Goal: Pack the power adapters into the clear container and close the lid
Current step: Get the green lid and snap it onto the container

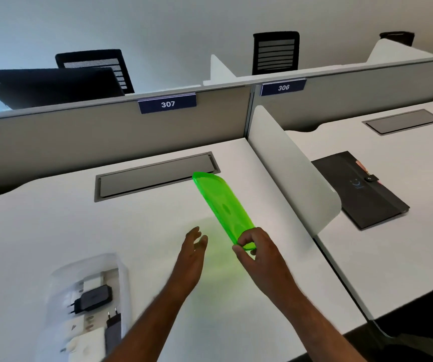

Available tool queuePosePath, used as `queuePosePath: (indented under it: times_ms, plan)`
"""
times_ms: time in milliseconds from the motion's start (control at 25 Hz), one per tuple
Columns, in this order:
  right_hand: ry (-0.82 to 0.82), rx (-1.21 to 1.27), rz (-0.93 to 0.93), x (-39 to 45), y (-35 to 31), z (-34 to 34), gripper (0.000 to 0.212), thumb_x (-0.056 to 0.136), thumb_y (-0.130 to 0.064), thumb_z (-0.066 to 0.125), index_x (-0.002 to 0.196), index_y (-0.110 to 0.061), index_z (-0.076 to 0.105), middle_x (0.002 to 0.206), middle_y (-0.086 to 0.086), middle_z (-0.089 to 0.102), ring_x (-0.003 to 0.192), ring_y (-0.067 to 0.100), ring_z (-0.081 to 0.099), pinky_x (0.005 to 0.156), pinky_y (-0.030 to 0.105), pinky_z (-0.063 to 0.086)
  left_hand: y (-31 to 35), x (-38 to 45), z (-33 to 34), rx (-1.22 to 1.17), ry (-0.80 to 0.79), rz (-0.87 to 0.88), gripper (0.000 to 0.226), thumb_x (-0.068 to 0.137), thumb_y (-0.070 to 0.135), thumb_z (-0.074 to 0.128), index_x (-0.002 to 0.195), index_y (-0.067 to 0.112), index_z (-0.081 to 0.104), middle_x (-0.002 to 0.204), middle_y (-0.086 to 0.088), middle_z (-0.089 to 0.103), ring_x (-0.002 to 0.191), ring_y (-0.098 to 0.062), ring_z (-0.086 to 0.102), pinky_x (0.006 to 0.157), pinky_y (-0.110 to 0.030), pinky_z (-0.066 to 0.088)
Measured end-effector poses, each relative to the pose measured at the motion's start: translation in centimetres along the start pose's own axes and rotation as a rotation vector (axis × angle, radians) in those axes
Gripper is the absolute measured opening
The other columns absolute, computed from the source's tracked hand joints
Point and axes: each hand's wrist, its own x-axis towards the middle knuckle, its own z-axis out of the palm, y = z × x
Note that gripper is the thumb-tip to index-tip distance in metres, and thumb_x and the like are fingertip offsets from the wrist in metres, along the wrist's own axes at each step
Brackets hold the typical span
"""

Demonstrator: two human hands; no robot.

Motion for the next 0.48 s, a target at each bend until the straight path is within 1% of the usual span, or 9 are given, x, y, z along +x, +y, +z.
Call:
queuePosePath:
  times_ms: [80, 120, 240, 320, 360, 480]
  plan:
    - [-0.059, 0.156, 0.041, -0.2, -2.6, 0.9, 0.014, 0.091, -0.023, 0.071, 0.091, -0.027, 0.058, 0.099, -0.011, 0.063, 0.095, 0.011, 0.063, 0.076, 0.03, 0.053, 0.2, 0.1, -1.9, -0.102, 0.035, -0.049, 0.058, 0.098, 0.061, 0.043, 0.149, 0.034, 0.04, 0.154, 0.002, 0.049, 0.136, -0.018, 0.05, 0.118, -0.045, 0.041]
    - [-0.094, 0.228, 0.066, -0.4, -3.8, 1.3, 0.013, 0.092, -0.022, 0.071, 0.091, -0.026, 0.058, 0.102, -0.01, 0.065, 0.096, 0.011, 0.064, 0.076, 0.029, 0.053, 0.3, 0.1, -2.8, -0.159, 0.046, -0.073, 0.06, 0.096, 0.064, 0.04, 0.148, 0.034, 0.04, 0.154, 0.0, 0.049, 0.136, -0.021, 0.051, 0.117, -0.049, 0.042]
    - [-0.222, 0.381, 0.105, -1.2, -7.2, 2.7, 0.011, 0.094, -0.022, 0.069, 0.091, -0.023, 0.059, 0.11, -0.01, 0.068, 0.093, 0.008, 0.065, 0.077, 0.026, 0.05, 0.4, -0.7, -5.9, -0.328, 0.078, -0.104, 0.048, 0.107, 0.051, 0.034, 0.149, 0.028, 0.04, 0.152, 0.0, 0.05, 0.137, -0.025, 0.051, 0.115, -0.049, 0.044]
    - [-0.307, 0.467, 0.125, -1.7, -9.1, 3.8, 0.01, 0.093, -0.025, 0.068, 0.092, -0.02, 0.059, 0.113, -0.009, 0.07, 0.087, 0.01, 0.064, 0.077, 0.031, 0.051, 0.2, -1.3, -8.2, -0.456, 0.087, -0.122, 0.05, 0.105, 0.054, 0.036, 0.147, 0.026, 0.046, 0.146, 0.001, 0.057, 0.135, -0.024, 0.055, 0.112, -0.048, 0.047]
    - [-0.339, 0.521, 0.131, -2.0, -9.9, 4.5, 0.011, 0.093, -0.024, 0.067, 0.092, -0.016, 0.058, 0.113, -0.006, 0.07, 0.086, 0.012, 0.063, 0.078, 0.033, 0.052, 0.1, -1.7, -9.5, -0.524, 0.092, -0.122, 0.051, 0.104, 0.056, 0.038, 0.143, 0.026, 0.051, 0.142, -0.001, 0.062, 0.131, -0.024, 0.059, 0.11, -0.049, 0.049]
    - [-0.398, 0.675, 0.144, -2.7, -11.7, 6.7, 0.014, 0.093, -0.017, 0.066, 0.092, -0.007, 0.057, 0.112, 0.003, 0.072, 0.089, 0.015, 0.066, 0.08, 0.033, 0.056, -0.1, -3.1, -13.0, -0.63, 0.14, -0.111, 0.047, 0.102, 0.055, 0.042, 0.132, 0.024, 0.061, 0.129, -0.006, 0.072, 0.121, -0.028, 0.067, 0.106, -0.052, 0.052]
